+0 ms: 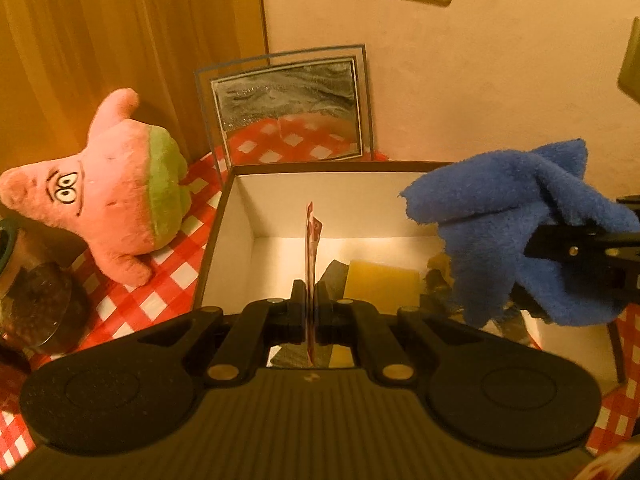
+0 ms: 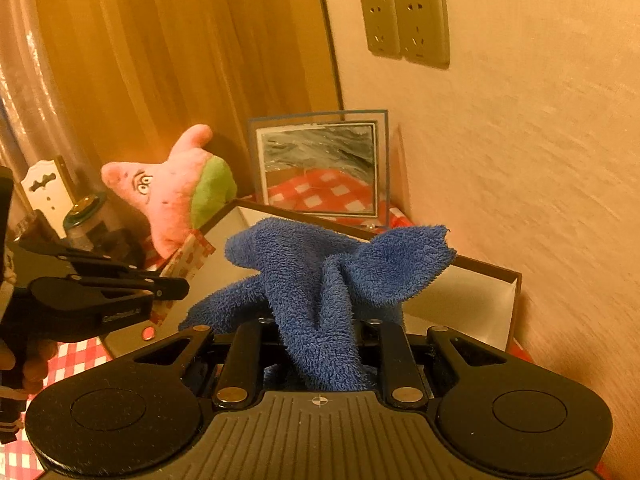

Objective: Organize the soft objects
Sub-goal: 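Open both tools over the box to drop the towel and packet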

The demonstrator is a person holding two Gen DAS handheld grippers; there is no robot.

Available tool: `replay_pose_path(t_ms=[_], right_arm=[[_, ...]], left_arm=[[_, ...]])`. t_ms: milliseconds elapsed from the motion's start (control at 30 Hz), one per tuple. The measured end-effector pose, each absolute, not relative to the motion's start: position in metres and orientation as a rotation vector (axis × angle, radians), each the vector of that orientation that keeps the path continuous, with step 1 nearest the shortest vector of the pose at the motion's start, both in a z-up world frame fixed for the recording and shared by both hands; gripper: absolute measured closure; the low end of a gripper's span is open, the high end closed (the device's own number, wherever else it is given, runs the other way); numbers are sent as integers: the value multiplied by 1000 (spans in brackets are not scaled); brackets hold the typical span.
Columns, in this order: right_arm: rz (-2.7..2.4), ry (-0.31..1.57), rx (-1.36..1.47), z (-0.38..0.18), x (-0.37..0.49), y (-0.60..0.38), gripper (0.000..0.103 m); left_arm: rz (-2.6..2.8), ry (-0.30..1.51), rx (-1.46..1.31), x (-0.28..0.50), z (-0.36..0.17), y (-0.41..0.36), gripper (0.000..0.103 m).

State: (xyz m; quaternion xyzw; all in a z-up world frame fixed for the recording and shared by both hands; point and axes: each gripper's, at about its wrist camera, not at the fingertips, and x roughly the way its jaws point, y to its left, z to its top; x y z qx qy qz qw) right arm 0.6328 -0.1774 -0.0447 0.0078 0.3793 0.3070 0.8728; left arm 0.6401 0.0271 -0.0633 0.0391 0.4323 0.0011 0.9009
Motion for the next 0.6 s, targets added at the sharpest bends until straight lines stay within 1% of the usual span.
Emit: replay_pose_path(t_ms=[33,67,100,133,167,200,600], right_arm=[[639,796,19,-46,636,-177,83],[635,799,21,-48,639,-177,83],[629,802,23,-50,642,-177,83],[624,805,24,-52,645,-178,83],[619,808,26,-53,647,-178,83],[616,811,28,-55,649,-179,83],[613,844,63,-64,666,-178,83]], left_arm=[[-3,900,82,645,-66,27,98],[-7,905,83,648,-69,27,94],[-9,903,85,652,-71,27,93],[-7,897,87,655,-73,27,83],[-3,895,93,658,-75,27,69],[1,891,101,660,-76,27,66],[14,931,87,666,-81,37,65]])
